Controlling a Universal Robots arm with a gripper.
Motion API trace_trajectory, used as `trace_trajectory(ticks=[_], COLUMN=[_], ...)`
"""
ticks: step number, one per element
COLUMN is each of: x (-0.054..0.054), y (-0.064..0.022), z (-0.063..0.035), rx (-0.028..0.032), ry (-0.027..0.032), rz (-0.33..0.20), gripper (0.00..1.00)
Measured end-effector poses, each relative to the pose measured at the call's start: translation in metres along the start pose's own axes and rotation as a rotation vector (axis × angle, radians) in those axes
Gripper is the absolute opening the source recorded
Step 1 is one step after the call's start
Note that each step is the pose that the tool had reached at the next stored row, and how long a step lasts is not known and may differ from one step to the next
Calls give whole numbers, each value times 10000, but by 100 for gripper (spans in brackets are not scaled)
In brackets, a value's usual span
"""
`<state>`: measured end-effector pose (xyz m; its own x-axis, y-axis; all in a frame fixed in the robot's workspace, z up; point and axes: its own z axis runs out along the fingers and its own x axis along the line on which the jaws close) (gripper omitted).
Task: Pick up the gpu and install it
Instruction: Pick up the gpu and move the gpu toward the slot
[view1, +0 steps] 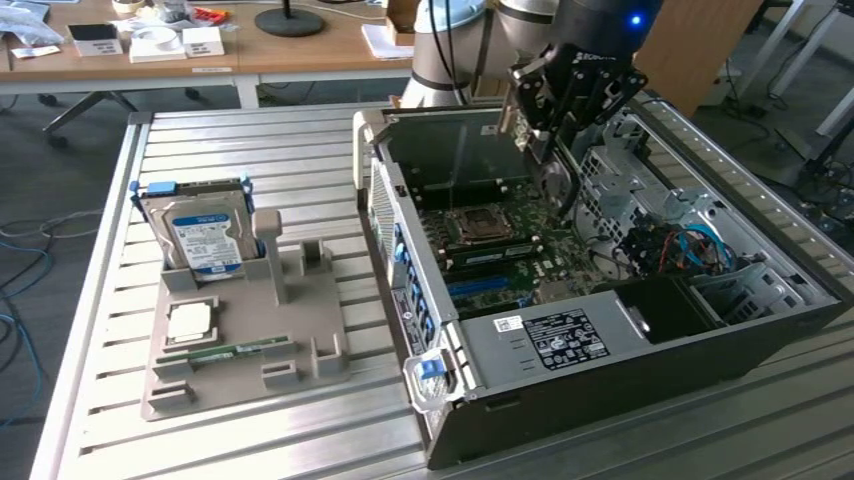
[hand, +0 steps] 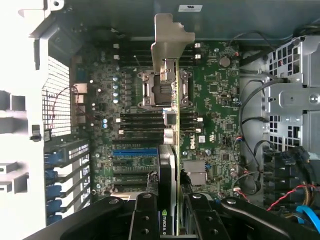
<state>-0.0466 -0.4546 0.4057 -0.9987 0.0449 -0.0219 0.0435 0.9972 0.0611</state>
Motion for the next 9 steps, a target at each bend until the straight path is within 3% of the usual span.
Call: trace_trajectory(ticks=[9], x=[-237], y=[11], z=[7], rx=[0], ry=[0], rz=[0], gripper=[27])
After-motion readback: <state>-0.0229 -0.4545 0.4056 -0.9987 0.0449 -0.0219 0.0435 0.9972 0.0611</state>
